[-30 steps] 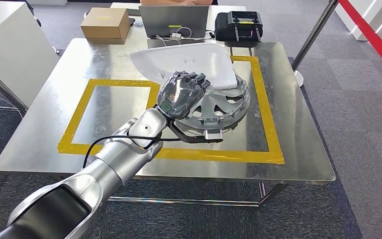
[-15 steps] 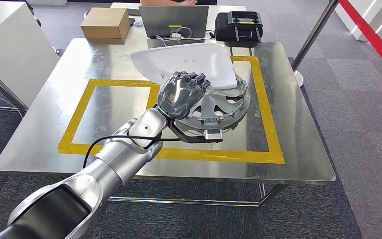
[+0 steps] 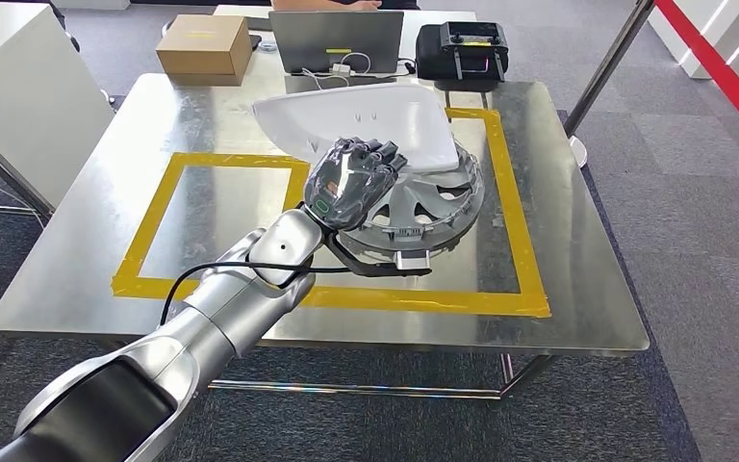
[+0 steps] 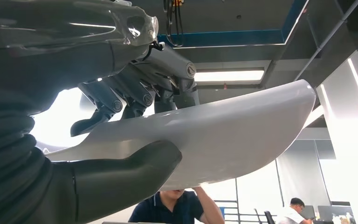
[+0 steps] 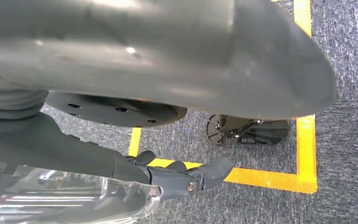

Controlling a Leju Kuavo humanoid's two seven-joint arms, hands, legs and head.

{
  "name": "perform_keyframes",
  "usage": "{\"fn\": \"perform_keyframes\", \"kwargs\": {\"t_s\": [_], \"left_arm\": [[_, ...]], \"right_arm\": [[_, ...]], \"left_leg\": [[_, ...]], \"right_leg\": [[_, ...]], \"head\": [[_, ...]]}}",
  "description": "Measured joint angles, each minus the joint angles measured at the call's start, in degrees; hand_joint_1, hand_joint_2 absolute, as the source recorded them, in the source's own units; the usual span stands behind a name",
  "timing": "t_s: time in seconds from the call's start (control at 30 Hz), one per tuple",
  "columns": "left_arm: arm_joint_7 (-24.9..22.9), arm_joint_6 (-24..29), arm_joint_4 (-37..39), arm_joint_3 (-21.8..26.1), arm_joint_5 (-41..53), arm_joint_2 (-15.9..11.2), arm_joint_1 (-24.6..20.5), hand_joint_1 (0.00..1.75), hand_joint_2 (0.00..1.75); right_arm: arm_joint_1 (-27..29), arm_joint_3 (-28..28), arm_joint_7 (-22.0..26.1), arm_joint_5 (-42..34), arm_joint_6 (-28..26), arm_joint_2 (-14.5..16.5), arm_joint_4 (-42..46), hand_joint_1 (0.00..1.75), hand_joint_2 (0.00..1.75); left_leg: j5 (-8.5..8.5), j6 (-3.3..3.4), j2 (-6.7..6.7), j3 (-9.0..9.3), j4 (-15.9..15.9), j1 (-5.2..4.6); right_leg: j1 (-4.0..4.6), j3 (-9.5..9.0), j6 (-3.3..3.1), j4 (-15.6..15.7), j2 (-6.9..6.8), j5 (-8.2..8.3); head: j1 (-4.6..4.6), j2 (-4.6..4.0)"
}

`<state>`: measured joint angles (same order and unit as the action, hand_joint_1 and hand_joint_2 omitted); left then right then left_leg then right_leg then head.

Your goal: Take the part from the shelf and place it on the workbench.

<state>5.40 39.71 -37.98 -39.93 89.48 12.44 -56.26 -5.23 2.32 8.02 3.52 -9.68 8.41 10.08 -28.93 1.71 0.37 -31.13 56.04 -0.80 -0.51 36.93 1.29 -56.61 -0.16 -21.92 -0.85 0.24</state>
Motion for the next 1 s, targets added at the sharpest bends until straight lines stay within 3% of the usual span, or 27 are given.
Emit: {"fn": "perform_keyframes", "kwargs": {"t_s": [1.0], "left_arm": [[0.00, 0.00, 0.01, 0.00, 0.00, 0.00, 0.00, 1.75, 1.75]], "right_arm": [[0.00, 0.00, 0.00, 0.00, 0.00, 0.00, 0.00, 0.00, 0.00]], "left_leg": [[0.01, -0.01, 0.00, 0.00, 0.00, 0.00]], "right_leg": [[0.00, 0.00, 0.00, -0.01, 0.00, 0.00]], "head": [[0.01, 0.00]]}}
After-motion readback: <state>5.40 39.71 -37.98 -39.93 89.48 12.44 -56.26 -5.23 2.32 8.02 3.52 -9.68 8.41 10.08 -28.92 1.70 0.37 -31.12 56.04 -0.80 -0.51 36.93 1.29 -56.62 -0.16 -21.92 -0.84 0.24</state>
